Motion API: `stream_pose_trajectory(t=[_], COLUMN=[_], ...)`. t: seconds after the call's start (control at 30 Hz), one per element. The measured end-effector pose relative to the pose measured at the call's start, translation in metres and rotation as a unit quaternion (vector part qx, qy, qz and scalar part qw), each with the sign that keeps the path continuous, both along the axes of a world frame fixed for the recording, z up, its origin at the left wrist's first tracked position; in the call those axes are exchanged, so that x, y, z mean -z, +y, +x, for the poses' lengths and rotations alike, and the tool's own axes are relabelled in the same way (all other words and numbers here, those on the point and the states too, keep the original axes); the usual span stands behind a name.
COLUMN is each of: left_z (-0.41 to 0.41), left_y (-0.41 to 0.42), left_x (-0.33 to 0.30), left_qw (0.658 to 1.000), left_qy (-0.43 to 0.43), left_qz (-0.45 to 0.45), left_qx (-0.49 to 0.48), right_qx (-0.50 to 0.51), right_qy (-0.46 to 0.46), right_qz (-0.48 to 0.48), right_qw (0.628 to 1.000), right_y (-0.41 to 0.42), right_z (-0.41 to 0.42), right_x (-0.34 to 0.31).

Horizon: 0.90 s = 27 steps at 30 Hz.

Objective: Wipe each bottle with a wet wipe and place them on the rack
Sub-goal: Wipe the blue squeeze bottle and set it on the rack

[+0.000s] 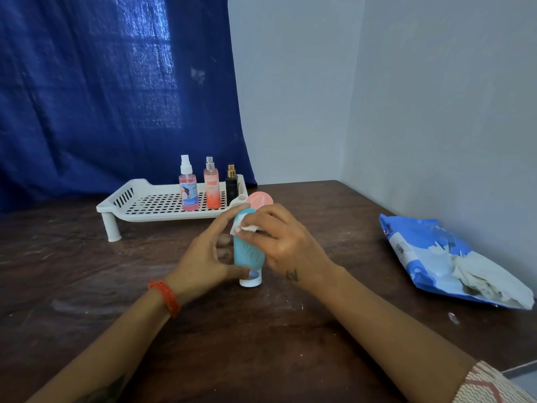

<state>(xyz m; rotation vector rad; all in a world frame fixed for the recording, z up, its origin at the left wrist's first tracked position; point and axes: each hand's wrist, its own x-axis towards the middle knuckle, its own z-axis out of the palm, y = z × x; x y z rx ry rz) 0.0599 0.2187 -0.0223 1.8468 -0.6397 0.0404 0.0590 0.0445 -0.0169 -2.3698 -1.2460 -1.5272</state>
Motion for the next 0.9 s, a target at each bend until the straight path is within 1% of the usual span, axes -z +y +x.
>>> stream_pose_trajectory(t=[0.07,0.13,0.23,0.37,0.5,0.6,0.7,0.77,0.83,0.9], left_z=[0.000,0.000,0.001,0.001,0.001,0.001,0.000,0.000,0.000,0.000], left_y=[0.000,0.000,0.000,0.000,0.001,0.001,0.000,-0.001,-0.001,0.000], left_x=[0.000,0.000,0.002,0.001,0.000,0.000,0.001,0.002,0.002,0.002], left_qw=[1.000,1.000,1.000,1.000,1.000,1.000,1.000,1.000,1.000,1.000], left_qy=[0.004,0.004,0.002,-0.006,-0.003,0.004,-0.001,-0.006,-0.012,-0.016], left_qz=[-0.002,-0.001,0.003,0.010,0.002,-0.001,0.001,-0.001,0.002,0.005], left_qx=[0.001,-0.001,-0.005,-0.012,0.001,0.007,0.005,-0.001,-0.006,-0.008], right_qx=[-0.004,-0.006,0.017,0.023,-0.002,-0.028,-0.007,0.009,0.019,0.019], right_qy=[-0.008,-0.008,0.004,-0.004,-0.013,-0.006,-0.004,-0.005,-0.006,-0.008], right_qz=[0.018,0.061,0.093,0.050,-0.002,0.019,0.075,0.093,0.073,0.032], right_qw=[1.000,0.998,0.996,0.998,1.000,0.999,0.997,0.996,0.997,0.999], right_y=[-0.004,-0.006,-0.003,0.005,0.000,-0.008,-0.010,-0.005,0.003,0.008], right_z=[0.001,0.001,0.002,0.004,0.002,0.002,0.002,0.003,0.004,0.002], right_x=[0.000,0.000,0.000,0.002,0.000,-0.001,-0.002,-0.002,0.000,0.000])
